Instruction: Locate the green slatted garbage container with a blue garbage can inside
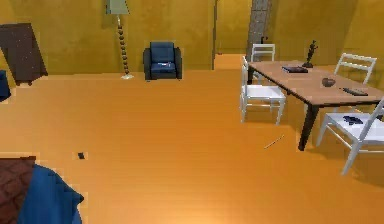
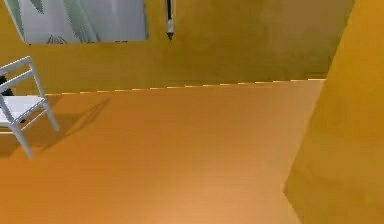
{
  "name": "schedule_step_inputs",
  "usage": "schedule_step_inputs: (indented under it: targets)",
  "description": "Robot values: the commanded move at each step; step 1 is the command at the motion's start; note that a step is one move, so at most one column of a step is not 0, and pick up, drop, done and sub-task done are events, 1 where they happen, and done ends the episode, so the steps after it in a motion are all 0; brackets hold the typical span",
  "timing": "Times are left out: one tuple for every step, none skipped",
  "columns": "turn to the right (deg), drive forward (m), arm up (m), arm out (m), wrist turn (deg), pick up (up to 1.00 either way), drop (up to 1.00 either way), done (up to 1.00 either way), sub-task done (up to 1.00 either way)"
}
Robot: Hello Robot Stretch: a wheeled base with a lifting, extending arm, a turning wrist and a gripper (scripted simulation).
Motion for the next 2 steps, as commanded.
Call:
schedule_step_inputs:
  targets:
    - [0.0, 1.0, 0.0, 0.0, 0.0, 0.0, 0.0, 0.0, 0.0]
    - [0.0, 1.0, 0.0, 0.0, 0.0, 0.0, 0.0, 0.0, 0.0]
